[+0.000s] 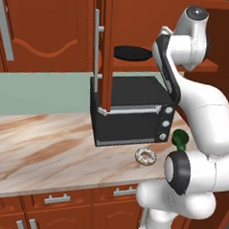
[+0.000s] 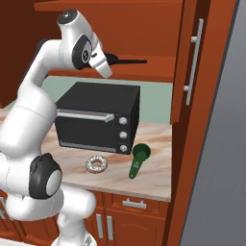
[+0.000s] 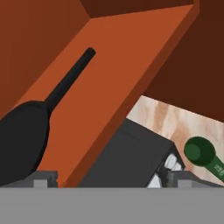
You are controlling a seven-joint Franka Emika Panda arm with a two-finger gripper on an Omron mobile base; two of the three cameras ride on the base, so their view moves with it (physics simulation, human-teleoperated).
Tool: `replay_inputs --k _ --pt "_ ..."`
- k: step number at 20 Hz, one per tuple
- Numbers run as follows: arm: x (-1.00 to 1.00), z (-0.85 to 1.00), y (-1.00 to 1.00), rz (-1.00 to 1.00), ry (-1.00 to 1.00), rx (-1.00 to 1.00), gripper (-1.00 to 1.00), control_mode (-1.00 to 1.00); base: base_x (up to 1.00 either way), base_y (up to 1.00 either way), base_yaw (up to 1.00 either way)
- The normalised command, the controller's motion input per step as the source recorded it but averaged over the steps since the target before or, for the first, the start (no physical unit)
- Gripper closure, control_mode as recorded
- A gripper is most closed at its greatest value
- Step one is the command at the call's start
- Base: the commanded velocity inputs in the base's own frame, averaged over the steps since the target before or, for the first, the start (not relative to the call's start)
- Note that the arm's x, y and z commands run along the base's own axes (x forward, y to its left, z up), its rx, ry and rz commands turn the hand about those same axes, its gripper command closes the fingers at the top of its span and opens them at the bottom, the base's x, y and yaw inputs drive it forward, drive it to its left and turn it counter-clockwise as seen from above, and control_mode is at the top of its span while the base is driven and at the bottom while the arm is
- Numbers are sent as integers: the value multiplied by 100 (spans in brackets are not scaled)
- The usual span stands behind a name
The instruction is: Pick the pan from the cabinet and place it on the stove. Then turn on the stove burner for the pan.
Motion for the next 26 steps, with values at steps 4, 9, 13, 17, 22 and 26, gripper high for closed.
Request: replay_inputs --k 4,9,13,17,22,26 --pt "41 0 -14 0 5 -3 -100 -100 0 0 0" --pt "40 0 -8 0 0 -2 -100 -100 0 0 0" --pt "28 -5 -1 0 0 -4 -100 -100 0 0 0" --pt "16 -7 0 0 -1 -5 -100 -100 0 0 0" --pt "3 -7 -1 -2 -1 -7 -100 -100 0 0 0" --pt "0 -7 -7 -2 -5 -7 -100 -100 0 0 0"
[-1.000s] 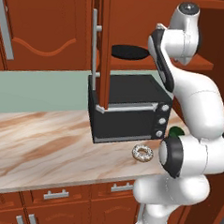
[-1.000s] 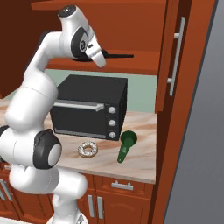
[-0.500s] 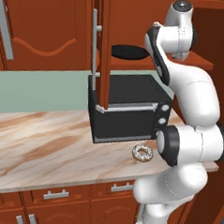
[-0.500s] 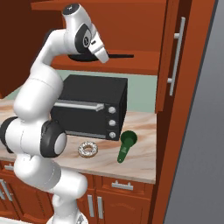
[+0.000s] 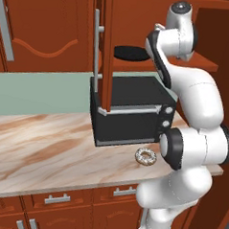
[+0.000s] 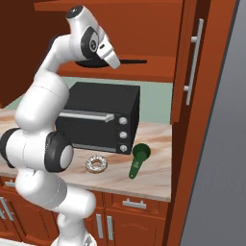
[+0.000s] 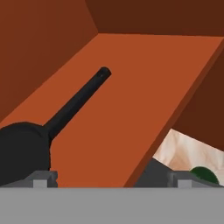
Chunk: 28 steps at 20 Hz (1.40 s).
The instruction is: Pick the pan from the cabinet and place it on the stove. Then turn on the stove burner for the pan.
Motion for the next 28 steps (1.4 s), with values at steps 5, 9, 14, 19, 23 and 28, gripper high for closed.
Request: replay_inputs --k 5,9,14,19,23,28 --pt "0 -5 -9 -2 -5 -7 -100 -100 0 0 0" --pt "1 -4 -8 -1 -1 -3 -100 -100 0 0 0" --pt "1 -2 -10 0 0 -1 -100 -100 0 0 0" --pt "5 0 -16 0 0 -1 -100 -100 0 0 0" --pt "7 -2 -15 0 0 -2 -100 -100 0 0 0" --pt "14 -2 -9 0 0 -3 -100 -100 0 0 0"
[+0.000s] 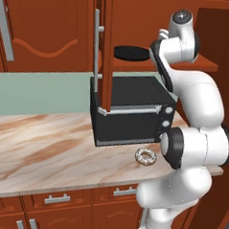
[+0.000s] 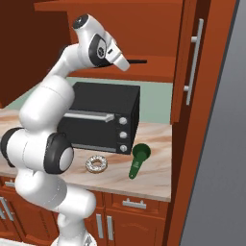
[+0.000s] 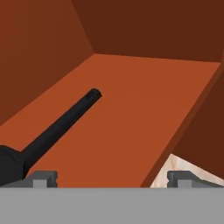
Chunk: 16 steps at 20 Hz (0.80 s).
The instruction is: Pick the pan from the cabinet and place it on the stove. Then turn on the stove burner for the pan.
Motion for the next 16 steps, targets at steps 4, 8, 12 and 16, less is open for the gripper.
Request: replay_inputs --k 4,8,12,16 --pt "10 -5 -7 0 0 -2 -100 -100 0 0 0" --pt "1 -8 -7 0 0 0 -100 -100 0 0 0" --pt "8 0 -1 0 2 -1 -100 -100 0 0 0" --pt "12 0 0 -1 4 -1 -100 -100 0 0 0"
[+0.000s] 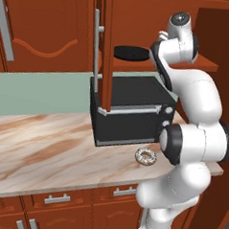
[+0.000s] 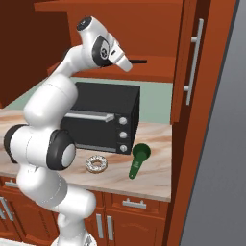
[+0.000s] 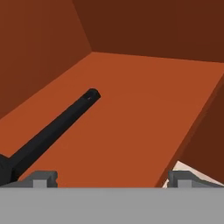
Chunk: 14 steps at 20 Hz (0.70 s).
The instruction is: Pick the pan from the cabinet and place it on the stove. Then turn on the stove burner for the pan.
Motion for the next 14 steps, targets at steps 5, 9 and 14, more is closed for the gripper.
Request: replay_inputs --k 5,9,14 --pt "16 0 0 -3 5 -1 -100 -100 0 0 0" --pt "20 0 0 -2 4 0 -100 -100 0 0 0" --pt "21 -3 0 -1 1 0 -100 -100 0 0 0"
